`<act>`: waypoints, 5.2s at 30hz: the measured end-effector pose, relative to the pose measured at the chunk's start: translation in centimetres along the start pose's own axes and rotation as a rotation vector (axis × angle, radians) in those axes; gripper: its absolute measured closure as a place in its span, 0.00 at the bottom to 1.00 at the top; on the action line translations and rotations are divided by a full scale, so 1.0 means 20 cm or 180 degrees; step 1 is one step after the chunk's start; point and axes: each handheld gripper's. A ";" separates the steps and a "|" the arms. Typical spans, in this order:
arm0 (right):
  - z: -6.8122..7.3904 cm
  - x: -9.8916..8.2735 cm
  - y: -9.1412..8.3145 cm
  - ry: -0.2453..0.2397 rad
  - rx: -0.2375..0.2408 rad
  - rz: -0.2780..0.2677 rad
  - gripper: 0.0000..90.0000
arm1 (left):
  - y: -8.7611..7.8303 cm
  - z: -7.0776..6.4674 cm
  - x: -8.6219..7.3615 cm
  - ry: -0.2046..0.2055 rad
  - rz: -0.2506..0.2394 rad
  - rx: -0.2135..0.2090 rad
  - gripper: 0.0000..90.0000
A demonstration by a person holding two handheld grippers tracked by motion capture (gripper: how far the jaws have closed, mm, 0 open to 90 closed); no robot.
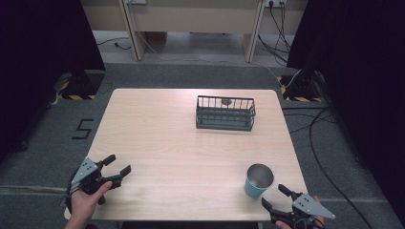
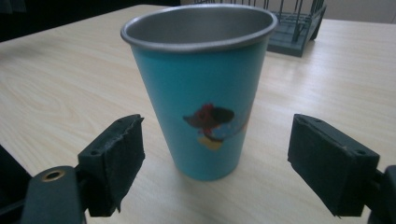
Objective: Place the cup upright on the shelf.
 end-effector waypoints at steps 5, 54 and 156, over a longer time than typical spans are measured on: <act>0.01 0.02 0.02 -0.0017 -0.0001 -0.0004 0.20 | 0.00 0.00 0.00 0.0006 0.0002 -0.0013 0.17; 0.05 0.27 0.36 -0.0167 0.0089 -0.0227 0.17 | 0.00 -0.01 0.00 0.0006 -0.0005 -0.0065 0.17; -0.01 1.02 0.93 -0.0081 -0.0537 -0.0703 0.17 | 0.01 -0.02 0.00 -0.0002 -0.0014 -0.0110 0.18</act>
Point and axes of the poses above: each handheld gripper's, and its own axes: y roughly forward along the jaws, x roughly out of its top, z roughly to its left, and after that the axes turned 11 degrees about y, right-handed
